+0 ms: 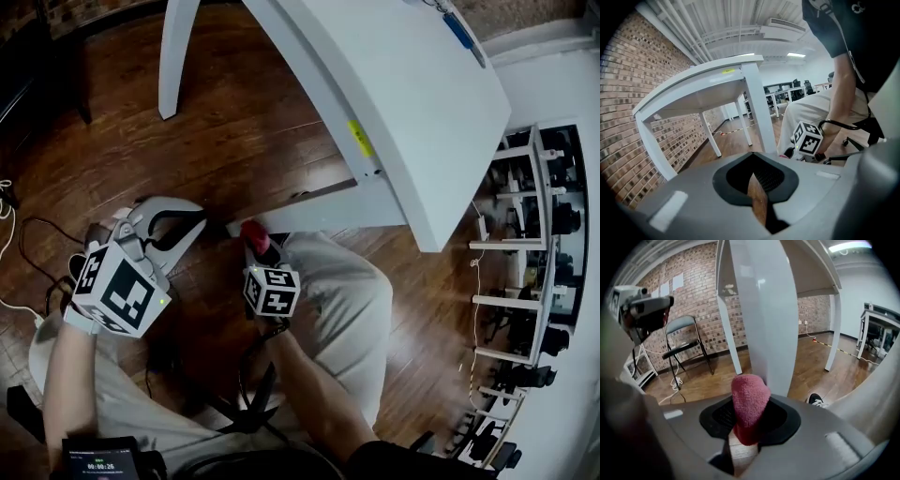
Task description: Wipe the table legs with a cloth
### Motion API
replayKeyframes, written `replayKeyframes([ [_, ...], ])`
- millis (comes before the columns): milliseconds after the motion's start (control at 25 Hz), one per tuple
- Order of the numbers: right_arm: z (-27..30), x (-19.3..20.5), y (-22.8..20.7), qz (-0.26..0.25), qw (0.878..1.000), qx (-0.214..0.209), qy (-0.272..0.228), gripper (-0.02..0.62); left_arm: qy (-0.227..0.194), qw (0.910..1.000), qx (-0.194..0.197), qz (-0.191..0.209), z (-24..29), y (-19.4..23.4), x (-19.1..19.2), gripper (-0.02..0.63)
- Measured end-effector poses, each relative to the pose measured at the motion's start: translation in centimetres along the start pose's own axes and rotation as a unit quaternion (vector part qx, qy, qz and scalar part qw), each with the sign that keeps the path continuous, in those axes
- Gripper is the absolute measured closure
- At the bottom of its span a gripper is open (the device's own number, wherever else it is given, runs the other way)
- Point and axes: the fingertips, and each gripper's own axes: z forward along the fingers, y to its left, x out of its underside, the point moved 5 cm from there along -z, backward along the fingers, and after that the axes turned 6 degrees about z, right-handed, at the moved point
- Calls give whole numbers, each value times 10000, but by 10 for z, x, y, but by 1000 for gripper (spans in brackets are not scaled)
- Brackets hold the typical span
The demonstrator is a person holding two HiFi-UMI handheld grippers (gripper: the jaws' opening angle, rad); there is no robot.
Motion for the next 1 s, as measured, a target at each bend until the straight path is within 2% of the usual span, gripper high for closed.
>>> replayKeyframes([
  [200,34,30,-3,-603,9970,235,428,491,-30,9999,-74,87,-1,10,-6,604],
  [320,53,46,-8,-711,9951,296,612,491,-43,9998,-73,162,3,13,-11,604],
  [1000,132,128,-38,-1477,9764,499,1494,491,82,9998,-5,-171,13,16,7,604],
])
